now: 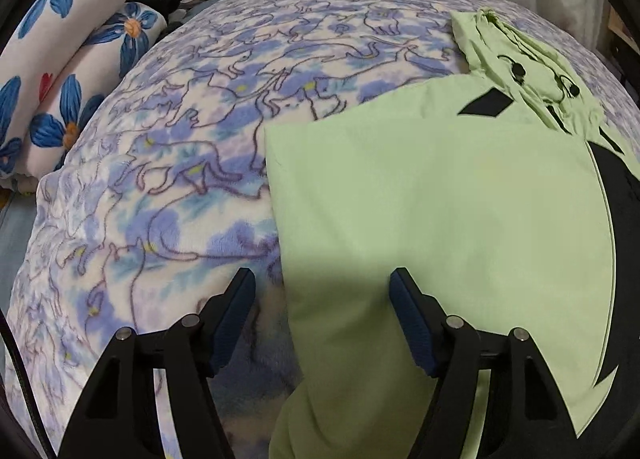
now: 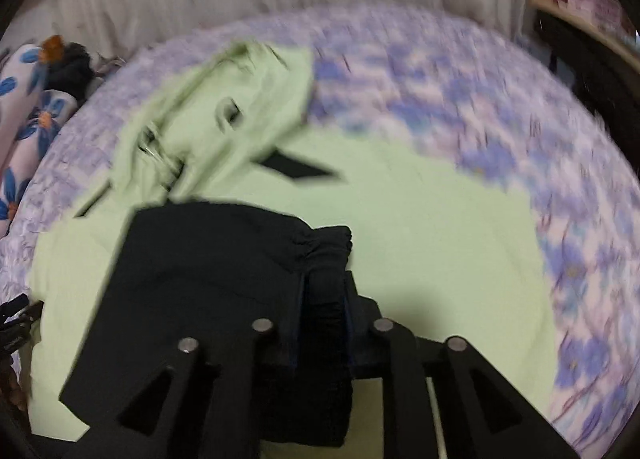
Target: Fold large clothes
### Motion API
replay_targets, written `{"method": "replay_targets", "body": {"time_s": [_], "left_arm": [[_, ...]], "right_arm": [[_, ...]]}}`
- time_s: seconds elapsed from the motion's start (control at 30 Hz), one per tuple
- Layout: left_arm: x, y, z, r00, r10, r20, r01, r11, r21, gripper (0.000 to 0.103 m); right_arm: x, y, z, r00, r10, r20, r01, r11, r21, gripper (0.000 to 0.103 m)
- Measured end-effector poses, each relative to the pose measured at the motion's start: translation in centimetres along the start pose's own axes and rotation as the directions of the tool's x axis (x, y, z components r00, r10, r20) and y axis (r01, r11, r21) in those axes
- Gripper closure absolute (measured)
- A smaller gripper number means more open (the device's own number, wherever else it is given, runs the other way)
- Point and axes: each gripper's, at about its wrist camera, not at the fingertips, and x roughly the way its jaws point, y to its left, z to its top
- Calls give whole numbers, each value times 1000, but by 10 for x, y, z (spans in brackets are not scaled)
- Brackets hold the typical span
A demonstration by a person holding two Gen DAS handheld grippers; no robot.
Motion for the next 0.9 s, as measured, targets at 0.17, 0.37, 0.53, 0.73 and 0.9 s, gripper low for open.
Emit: {"method": "replay_targets", "body": {"time_s": [0.17,0.37,0.53,0.73,0.9], "left_arm": [[-20,1,7,1000,-5,17,5,1000,17,34],[-82,-12,15,984,-125,130,127,992,-7,34],[-104,-47,7,964,-216,153,221,975,-17,34],[-68,-93,-23,966,-251,59,254,966,-47,34],[-44,-97,-38,987,-147,69,148,989,-1,39]], "right_arm": [[-39,-13,-5,995,53,86,-59,996,68,73],[-76,24,-12,984,121,133,-122,993,-1,71],[-75,82,-27,970,221,105,-212,973,-91,71],[-39,117,-54,970,243,14,-240,963,-123,71],[-21,90,-61,991,134,-5,-133,982,-135,71]]}}
